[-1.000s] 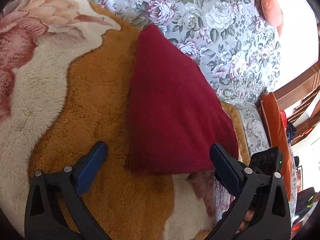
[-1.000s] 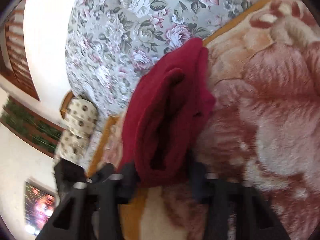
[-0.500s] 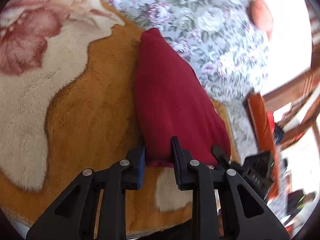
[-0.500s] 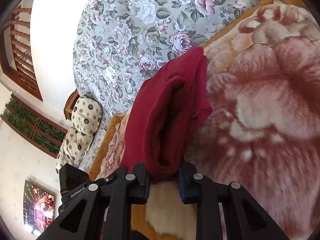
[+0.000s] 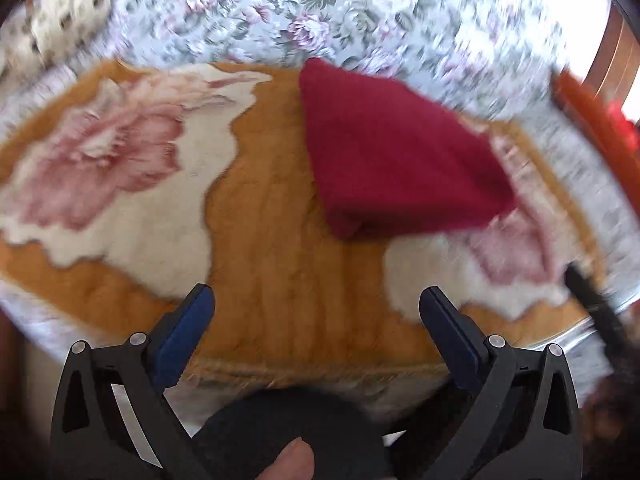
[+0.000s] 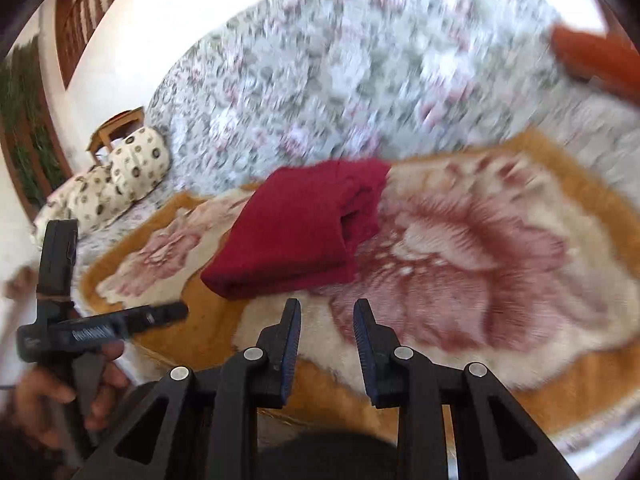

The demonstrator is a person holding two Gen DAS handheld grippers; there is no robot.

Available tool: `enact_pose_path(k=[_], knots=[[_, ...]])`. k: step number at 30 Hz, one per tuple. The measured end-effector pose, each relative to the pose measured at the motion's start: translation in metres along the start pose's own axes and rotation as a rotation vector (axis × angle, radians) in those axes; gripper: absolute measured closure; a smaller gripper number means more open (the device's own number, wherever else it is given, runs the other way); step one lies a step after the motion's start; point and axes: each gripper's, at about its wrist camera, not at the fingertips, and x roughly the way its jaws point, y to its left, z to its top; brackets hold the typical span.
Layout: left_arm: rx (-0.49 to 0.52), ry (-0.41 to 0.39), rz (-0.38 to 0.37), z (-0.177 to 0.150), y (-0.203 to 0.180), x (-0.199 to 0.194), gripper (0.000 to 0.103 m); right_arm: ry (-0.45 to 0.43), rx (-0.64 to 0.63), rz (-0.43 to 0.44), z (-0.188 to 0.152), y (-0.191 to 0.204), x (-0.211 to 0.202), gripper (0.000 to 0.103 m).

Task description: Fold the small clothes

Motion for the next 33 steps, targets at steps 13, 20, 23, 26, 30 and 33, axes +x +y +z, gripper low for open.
enact_pose_path(k=[13,20,23,26,30,33], knots=[[0.045,0.026,0.008,-0.014,-0.042,-0.024,0.000,-0.073,-0.136,-0.137,-0.007,0.028,-0.014,0.076],[0.027,0.032,0.026,-0.014,-0.034,-0.020,0.000,-0.047,-0.202,-0.146,-0.010,0.039,-0.009,0.076],[0.021,0.029,0.020,-0.013,-0.031,-0.020,0.000,-0.027,-0.203,-0.143,-0.010,0.039,-0.005,0.076],[0.012,0.006,0.022,-0.013,-0.029,-0.023,0.000,-0.014,-0.201,-0.141,-0.011,0.039,-0.002,0.076],[0.019,0.009,0.028,-0.014,-0.029,-0.022,0.000,-0.006,-0.204,-0.144,-0.011,0.039,-0.001,0.076],[0.015,0.016,0.024,-0.016,-0.029,-0.019,0.000,-0.001,-0.208,-0.146,-0.012,0.040,0.000,0.076]])
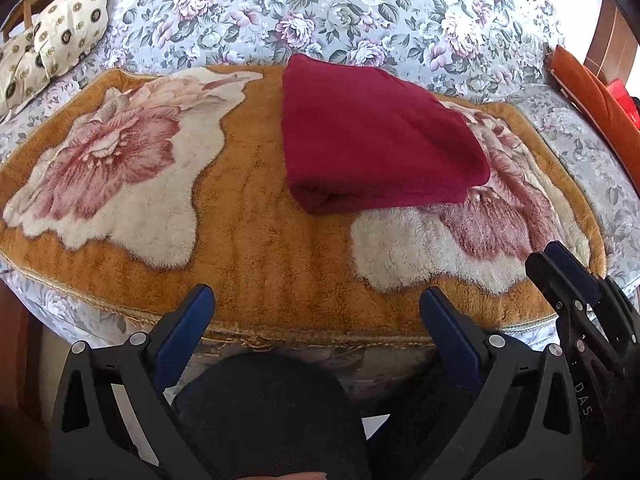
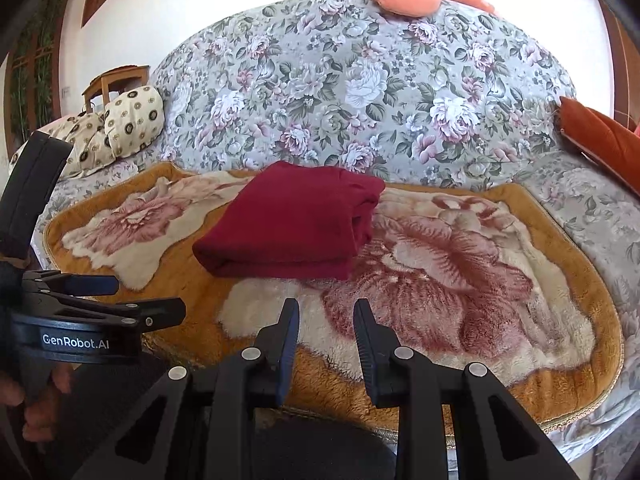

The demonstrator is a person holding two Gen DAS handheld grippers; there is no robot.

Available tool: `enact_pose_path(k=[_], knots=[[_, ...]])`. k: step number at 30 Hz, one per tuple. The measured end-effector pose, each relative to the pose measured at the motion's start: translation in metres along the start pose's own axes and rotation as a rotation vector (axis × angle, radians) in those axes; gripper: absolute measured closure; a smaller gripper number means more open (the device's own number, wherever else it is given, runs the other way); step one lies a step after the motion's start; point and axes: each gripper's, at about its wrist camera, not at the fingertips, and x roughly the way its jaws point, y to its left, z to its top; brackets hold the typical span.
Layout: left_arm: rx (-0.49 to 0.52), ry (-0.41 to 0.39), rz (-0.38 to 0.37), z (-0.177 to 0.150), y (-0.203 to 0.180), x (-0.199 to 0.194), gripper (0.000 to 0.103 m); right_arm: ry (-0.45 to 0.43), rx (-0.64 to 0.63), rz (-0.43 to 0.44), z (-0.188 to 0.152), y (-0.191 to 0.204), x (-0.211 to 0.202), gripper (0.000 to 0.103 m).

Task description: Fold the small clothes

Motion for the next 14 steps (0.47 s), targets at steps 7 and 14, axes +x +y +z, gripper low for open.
enact_pose_path(k=[7,14], knots=[[-0.011,-0.011,-0.047,-0.004,0.001,0.000,0.000,0.001,0.001,0.000,0.001,0.000,0.001,0.076],[0.003,-0.091,-0.033,-0.003,0.002,-0.011,0.000,0.004,-0.001,-0.002,0.000,0.001,0.001,0.076]])
